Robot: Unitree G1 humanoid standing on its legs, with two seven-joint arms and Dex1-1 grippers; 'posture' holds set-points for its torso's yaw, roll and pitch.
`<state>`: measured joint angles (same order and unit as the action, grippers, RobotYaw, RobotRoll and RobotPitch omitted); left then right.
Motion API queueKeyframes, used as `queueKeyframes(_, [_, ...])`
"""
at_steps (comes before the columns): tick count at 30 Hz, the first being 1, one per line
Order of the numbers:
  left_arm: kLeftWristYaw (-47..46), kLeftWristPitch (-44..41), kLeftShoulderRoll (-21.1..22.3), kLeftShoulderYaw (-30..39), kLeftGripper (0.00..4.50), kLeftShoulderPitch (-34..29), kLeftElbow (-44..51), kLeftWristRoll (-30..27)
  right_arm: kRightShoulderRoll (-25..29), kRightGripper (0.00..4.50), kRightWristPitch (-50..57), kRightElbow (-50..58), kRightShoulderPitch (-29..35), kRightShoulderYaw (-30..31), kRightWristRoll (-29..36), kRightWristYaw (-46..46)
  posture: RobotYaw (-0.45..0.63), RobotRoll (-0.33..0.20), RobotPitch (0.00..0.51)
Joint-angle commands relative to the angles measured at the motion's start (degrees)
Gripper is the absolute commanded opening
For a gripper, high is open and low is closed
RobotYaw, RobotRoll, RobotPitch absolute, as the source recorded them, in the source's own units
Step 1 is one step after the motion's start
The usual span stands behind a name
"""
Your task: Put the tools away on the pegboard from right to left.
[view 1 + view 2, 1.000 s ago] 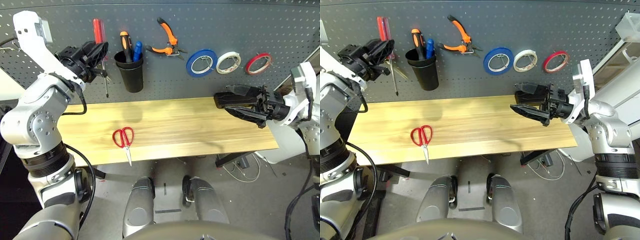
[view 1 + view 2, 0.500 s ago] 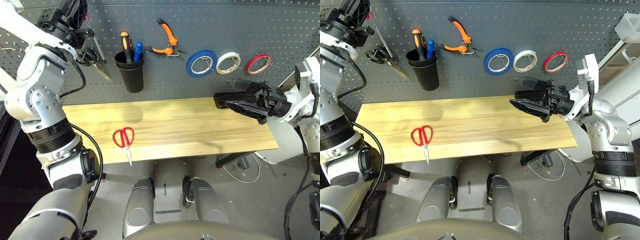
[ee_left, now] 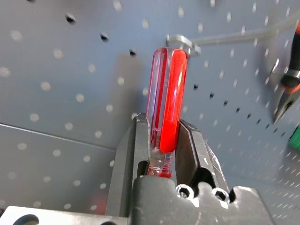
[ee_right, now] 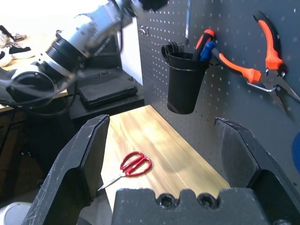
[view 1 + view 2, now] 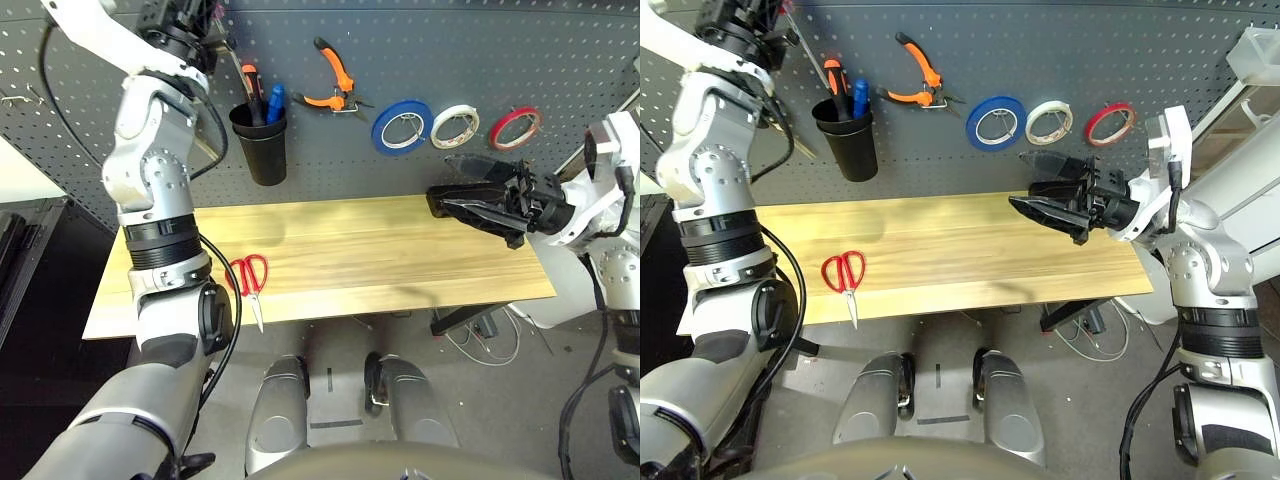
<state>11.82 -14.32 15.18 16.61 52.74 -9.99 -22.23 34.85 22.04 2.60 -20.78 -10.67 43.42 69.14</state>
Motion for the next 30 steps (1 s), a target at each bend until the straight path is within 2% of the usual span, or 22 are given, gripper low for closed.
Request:
queueKeyframes(1, [1.62, 4.91, 1.12, -2.19, 0.87, -1.52, -3.01, 3.74, 0.12, 4.50, 0.37, 2.28, 1.80, -1.65, 0.93, -1.06, -0.06, 0.000, 0.101])
queueKeyframes(9, [2.95, 8.99, 1.32, -5.37, 0.87, -5.49, -6.97, 7.94, 0.11, 4.50, 1.03, 4.92, 4.28, -2.13, 1.96, -2.48, -0.08, 0.000, 0.107])
queueKeyframes(14, [2.07, 8.70, 1.07, -5.02, 2.59, -6.70, -5.92, 8.01, 0.07, 4.50, 0.89, 5.25, 4.93, -1.77, 1.83, -2.43, -0.07, 0.000, 0.107])
queueKeyframes(19, [3.36, 6.60, 3.92, -3.92, 4.49, -6.34, -2.73, 7.03, -0.38, 4.50, -0.17, 4.10, 4.81, -0.95, 0.92, -1.90, -0.05, 0.000, 0.105])
queueKeyframes(25, [7.63, -0.84, 11.12, -2.84, 4.49, -8.39, 6.49, 3.97, -2.10, 4.50, -2.16, 0.87, 3.27, 0.94, -1.24, -0.44, 0.01, 0.000, 0.101])
queueKeyframes(30, [11.30, -12.31, 17.57, -1.05, 4.49, -13.16, 18.50, -1.90, -3.56, 4.50, -4.01, -2.91, 1.40, 2.75, -2.97, 1.25, 0.05, 0.000, 0.099])
